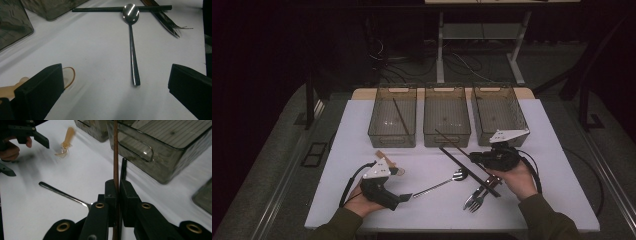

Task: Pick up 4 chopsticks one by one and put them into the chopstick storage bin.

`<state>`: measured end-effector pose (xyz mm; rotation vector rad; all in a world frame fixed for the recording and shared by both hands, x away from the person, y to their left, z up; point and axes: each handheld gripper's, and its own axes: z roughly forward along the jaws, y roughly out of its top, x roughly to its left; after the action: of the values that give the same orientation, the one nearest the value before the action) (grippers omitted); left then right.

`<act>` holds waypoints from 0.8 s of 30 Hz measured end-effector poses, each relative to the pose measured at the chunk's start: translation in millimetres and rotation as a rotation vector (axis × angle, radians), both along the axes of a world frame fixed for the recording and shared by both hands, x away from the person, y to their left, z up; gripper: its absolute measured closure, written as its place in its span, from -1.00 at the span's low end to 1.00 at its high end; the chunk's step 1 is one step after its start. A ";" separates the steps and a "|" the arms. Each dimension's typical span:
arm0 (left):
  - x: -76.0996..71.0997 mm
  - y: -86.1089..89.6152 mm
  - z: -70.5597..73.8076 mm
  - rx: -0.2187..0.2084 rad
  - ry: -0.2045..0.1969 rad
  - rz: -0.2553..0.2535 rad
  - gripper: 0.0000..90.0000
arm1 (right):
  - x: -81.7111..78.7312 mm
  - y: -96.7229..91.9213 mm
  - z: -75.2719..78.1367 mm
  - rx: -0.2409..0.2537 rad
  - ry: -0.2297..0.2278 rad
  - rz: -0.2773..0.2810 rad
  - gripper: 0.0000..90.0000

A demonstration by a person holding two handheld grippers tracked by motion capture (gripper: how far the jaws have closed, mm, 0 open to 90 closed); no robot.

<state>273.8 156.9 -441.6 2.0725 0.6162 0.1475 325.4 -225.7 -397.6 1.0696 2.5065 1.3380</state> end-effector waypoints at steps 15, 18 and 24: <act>-0.1 -0.1 -0.1 0.001 0.001 -0.001 -1.00 | 10.7 19.7 1.8 0.033 -0.009 0.001 0.87; -0.2 0.0 -0.1 0.003 0.001 -0.002 -1.00 | 12.2 22.4 2.1 0.037 -0.012 0.000 0.87; 0.0 0.1 0.2 0.006 0.003 -0.003 -1.00 | 15.3 29.1 5.0 0.052 -0.023 0.002 0.87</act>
<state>273.8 157.0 -441.4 2.0796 0.6156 0.1445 340.6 -196.6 -392.5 1.0555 2.4697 1.4155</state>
